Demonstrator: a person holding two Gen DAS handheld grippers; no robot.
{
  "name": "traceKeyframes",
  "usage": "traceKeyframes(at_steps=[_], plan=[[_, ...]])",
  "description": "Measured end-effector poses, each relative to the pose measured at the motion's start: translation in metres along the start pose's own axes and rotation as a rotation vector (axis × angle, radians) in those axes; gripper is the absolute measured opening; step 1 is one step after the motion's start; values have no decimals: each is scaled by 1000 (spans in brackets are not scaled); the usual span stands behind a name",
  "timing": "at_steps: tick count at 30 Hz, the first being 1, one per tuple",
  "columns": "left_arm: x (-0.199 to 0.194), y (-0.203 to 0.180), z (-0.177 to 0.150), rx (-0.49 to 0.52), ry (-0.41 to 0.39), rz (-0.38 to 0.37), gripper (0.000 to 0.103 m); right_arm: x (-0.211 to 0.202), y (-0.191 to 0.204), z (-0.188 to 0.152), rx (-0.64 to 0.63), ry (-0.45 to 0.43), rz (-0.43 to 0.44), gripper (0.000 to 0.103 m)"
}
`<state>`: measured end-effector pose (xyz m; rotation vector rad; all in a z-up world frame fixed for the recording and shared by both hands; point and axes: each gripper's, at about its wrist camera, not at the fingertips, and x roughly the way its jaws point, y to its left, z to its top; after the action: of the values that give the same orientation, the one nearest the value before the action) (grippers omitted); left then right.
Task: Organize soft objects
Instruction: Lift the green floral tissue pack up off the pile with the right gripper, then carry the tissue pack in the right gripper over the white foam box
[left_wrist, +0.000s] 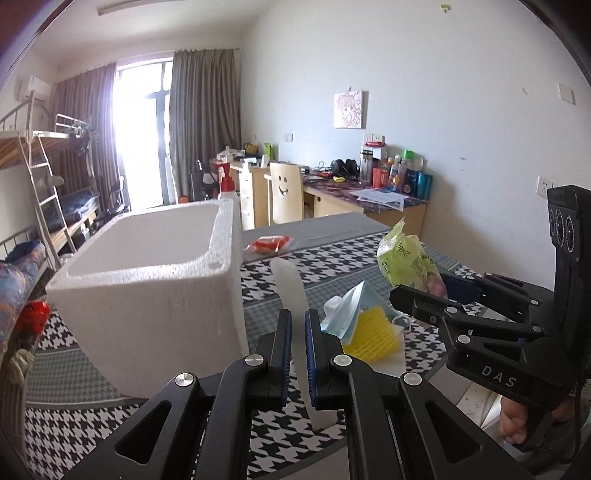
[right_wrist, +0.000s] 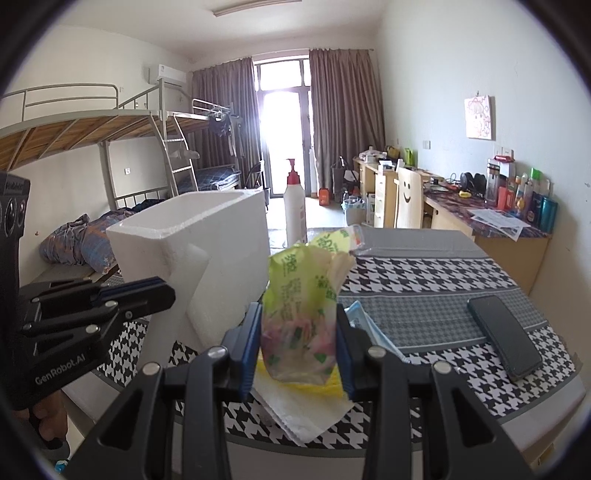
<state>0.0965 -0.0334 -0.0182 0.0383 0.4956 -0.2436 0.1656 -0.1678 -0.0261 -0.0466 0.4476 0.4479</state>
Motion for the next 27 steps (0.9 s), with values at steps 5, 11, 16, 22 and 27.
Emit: traceKeyframes(at_steps=[5,11,16,22,27], plan=[[-1,1,7,-4,-22,-1,8,-3,-1,6,-2,-14,-5,42],[-2,0,17,3,-44,-8,8,-5,-1,12,-11,-30,-8,41],[-3,1,23,3,-60,-3,8,-6,0,19,-16,-40,-8,42],[-4,3,30,1,-74,1,8,-5,1,25,-13,-51,-4,42],[-4,2,40,2,-92,8,8,-10,0,32,-15,-76,1,42]])
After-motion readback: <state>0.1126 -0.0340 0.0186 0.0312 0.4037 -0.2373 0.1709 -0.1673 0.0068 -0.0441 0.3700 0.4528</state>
